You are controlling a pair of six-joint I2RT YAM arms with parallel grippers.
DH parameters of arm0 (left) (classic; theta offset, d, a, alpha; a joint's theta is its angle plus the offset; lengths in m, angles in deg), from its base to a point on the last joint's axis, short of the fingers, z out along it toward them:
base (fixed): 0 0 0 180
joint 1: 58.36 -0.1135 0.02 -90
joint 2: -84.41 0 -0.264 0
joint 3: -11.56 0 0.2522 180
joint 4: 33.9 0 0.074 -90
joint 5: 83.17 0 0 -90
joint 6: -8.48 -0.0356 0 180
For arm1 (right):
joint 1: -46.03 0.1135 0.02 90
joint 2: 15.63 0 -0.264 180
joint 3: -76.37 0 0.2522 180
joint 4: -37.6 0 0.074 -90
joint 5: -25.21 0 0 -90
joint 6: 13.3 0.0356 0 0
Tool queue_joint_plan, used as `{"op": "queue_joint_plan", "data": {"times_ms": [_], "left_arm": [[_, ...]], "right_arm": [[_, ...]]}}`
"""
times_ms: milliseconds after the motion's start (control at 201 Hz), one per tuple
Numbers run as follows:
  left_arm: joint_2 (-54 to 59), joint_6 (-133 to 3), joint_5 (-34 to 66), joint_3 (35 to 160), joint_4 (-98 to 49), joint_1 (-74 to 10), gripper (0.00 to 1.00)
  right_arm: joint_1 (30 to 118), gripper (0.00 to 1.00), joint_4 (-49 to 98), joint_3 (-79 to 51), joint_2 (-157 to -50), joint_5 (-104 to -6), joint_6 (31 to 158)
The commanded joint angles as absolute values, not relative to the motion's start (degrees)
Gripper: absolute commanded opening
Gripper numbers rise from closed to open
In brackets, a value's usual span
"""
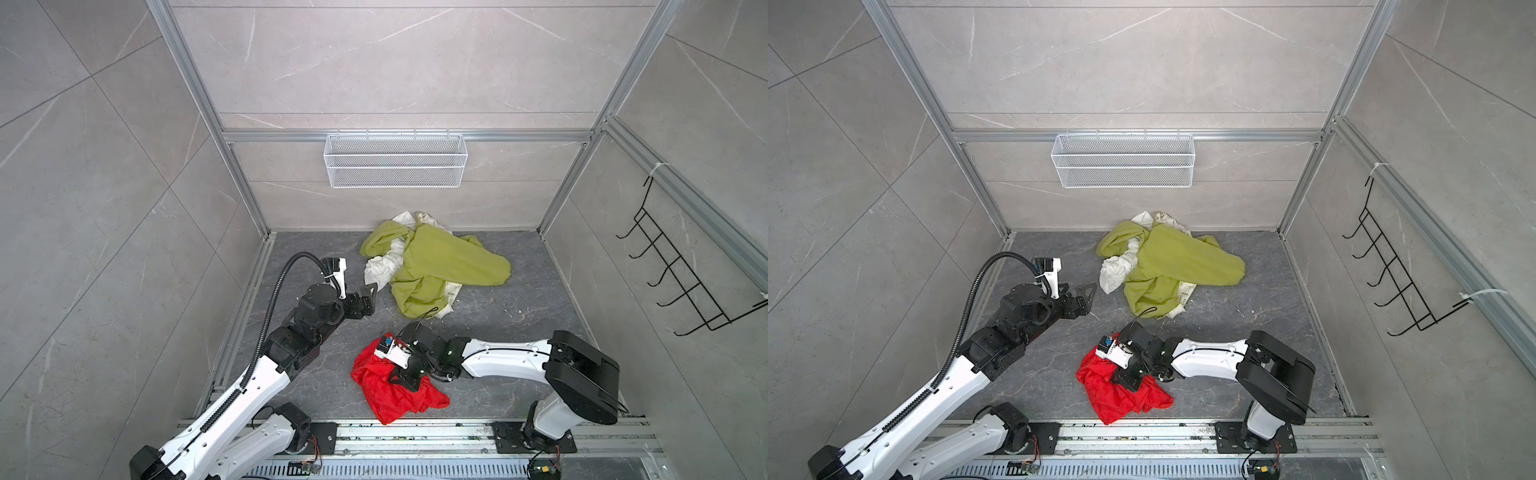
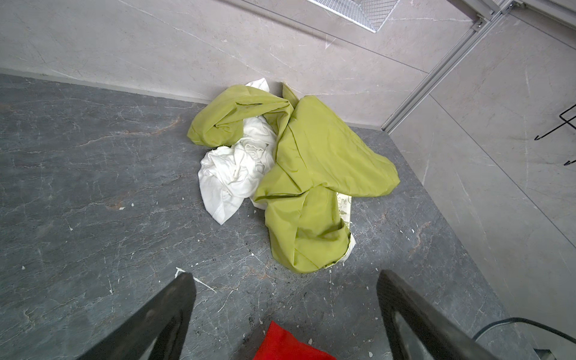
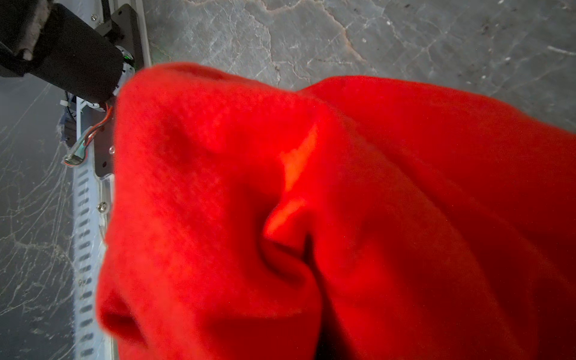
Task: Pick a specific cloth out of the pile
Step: 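Open the right gripper to release the red cloth on the table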
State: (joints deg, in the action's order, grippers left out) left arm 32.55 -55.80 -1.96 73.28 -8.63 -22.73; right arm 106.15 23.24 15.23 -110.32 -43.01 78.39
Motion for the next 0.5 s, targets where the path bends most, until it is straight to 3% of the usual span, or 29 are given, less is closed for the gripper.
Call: {"op": "queue_joint_plan", "data": {"times_ms": [0, 179, 359, 493], "left_arm": [[32.4, -57.2, -1.3, 75.5, -11.0, -22.9, 0.94], [32.4, -57.4, -1.3, 75.7, -11.0, -22.9, 0.94], [32.1, -57.8, -1.2, 75.9, -10.9, -22.9, 0.94], [31.7, -57.3, -0.8, 75.7, -11.7, -22.9, 0.94]], "right_arm": [[106.5, 0.18, 24.5, 14.8, -112.5, -44.1, 78.0], [106.5, 0.23, 25.7, 15.4, -114.6, -44.3, 78.0], [106.5, 0.34, 22.7, 14.6, -110.5, -45.5, 77.8], [106.3, 0.34, 20.3, 13.5, -107.6, -49.1, 76.6]]}}
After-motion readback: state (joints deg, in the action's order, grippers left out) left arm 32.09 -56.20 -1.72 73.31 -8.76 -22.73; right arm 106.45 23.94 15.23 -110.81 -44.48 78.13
